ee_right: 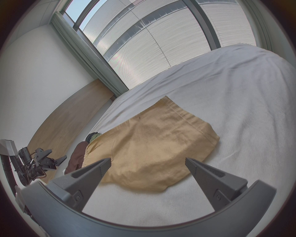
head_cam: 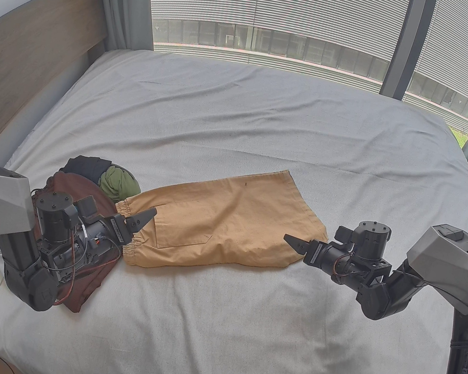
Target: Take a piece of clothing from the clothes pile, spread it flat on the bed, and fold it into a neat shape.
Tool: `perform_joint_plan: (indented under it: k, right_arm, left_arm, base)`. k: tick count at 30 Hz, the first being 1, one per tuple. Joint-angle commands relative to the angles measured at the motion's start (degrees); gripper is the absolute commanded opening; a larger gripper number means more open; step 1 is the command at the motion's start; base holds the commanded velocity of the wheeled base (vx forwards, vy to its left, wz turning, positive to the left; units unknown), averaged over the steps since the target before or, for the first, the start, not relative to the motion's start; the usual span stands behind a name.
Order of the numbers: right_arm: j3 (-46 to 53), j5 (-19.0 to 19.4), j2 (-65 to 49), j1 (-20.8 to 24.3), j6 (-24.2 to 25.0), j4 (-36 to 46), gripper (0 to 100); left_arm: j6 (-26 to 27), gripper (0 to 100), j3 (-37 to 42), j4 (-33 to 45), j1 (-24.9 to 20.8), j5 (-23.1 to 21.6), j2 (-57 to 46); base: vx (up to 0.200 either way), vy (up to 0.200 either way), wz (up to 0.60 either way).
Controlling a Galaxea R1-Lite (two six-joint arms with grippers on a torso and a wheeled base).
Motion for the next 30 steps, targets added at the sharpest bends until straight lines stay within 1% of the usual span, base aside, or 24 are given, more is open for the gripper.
perform_joint_plan:
  k: [1, 9, 15, 19, 24, 30]
  right_arm:
    - [-0.27, 0.03, 1.65, 0.13, 0.01, 0.07, 100]
    - [-2.38, -0.23, 4.29, 0.22, 0.37, 1.56, 100]
    - [-3.96, -0.23, 5.43, 0.22, 3.97, 2.53, 100]
    - [-4.84, -0.32, 6.92, 0.22, 4.76, 2.70, 100]
    - [-5.72, -0.23, 7.80, 0.48, 5.02, 4.90, 100]
    - [-7.30, -0.14, 9.47, 1.89, 7.75, 4.73, 100]
  left_arm:
    - [-0.01, 100, -0.09, -0.17, 0.11, 0.03, 0.62]
    - [-0.01, 100, -0.18, -0.17, 0.11, 0.03, 1.41]
    - [-0.01, 100, -0.18, -0.17, 0.20, 0.03, 1.41]
    - [-0.01, 100, -0.18, -0.17, 0.20, 0.03, 1.41]
    - [-0.01, 100, -0.18, -0.17, 0.20, 0.03, 1.50]
    - [-0.01, 100, -0.18, -0.17, 0.20, 0.03, 1.41]
  base:
    - [0.000, 0.000, 0.00]
    - [0.000, 0.000, 0.00]
    - [0.000, 0.000, 0.00]
    - [0.000, 0.000, 0.00]
    - [0.000, 0.000, 0.00]
    - [0.000, 0.000, 0.00]
